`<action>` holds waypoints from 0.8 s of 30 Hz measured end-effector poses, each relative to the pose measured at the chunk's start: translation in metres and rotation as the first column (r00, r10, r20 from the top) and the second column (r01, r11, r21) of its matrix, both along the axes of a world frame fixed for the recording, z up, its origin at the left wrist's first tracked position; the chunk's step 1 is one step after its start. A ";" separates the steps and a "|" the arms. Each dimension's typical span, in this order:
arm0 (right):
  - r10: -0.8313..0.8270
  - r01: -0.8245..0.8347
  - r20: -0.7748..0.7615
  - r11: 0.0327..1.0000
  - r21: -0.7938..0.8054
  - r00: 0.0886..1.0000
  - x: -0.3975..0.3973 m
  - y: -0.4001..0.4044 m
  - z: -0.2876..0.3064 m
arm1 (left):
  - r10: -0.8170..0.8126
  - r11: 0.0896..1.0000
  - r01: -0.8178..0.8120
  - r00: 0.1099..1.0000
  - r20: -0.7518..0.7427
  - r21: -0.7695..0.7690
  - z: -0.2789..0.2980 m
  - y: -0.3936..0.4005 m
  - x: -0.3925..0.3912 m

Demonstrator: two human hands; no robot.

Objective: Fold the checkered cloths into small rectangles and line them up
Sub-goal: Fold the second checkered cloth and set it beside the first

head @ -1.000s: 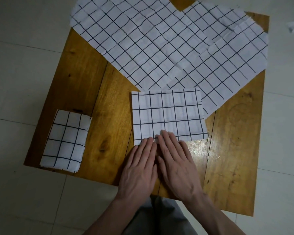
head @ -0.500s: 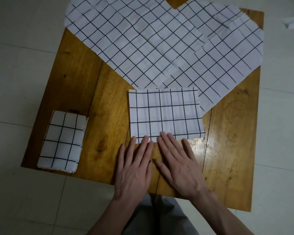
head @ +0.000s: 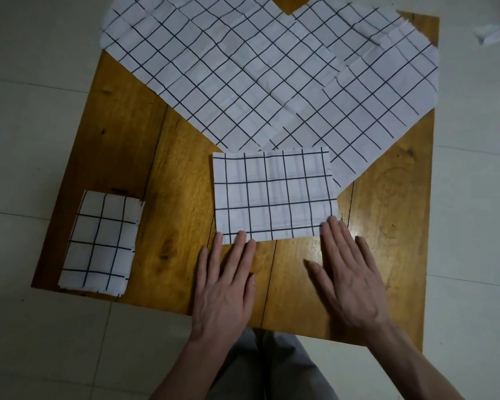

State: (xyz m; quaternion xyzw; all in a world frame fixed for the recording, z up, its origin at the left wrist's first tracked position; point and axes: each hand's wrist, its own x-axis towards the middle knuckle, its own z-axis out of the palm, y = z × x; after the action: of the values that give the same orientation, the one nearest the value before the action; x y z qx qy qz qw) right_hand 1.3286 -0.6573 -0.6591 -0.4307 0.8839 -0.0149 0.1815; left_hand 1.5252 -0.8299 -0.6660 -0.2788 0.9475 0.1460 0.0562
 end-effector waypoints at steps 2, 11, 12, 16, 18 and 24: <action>-0.015 0.015 0.004 1.000 -0.010 1.000 0.002 -0.002 0.001 | -0.004 1.000 0.004 1.000 0.012 -0.005 0.001 0.000 0.000; -0.182 0.183 0.018 0.973 -0.143 0.983 0.006 -0.020 0.016 | 0.040 0.999 -0.039 0.999 0.034 -0.026 0.006 0.007 -0.009; -0.225 0.227 0.029 0.958 -0.174 0.974 0.007 -0.025 0.019 | 0.043 0.999 -0.042 0.999 0.028 -0.028 0.008 0.008 -0.012; -0.349 0.348 0.046 0.899 -0.266 0.936 0.009 -0.043 0.026 | 0.077 0.997 -0.077 0.997 -0.017 0.009 0.013 0.014 -0.027; -0.398 0.397 0.058 0.871 -0.290 0.916 0.005 -0.051 0.026 | 0.108 0.993 -0.106 0.993 -0.051 0.044 0.013 0.017 -0.035; -0.575 0.567 0.001 0.806 -0.167 0.818 -0.003 -0.071 0.030 | 0.062 0.998 -0.062 0.998 0.031 -0.008 0.015 0.021 -0.051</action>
State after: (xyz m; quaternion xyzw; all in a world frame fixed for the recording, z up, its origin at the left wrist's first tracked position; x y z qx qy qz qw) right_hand 1.3260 -0.7284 -0.6292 -0.1583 0.9726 -0.1290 0.1115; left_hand 1.4740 -0.8089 -0.6507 -0.3104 0.9380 0.1399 0.0652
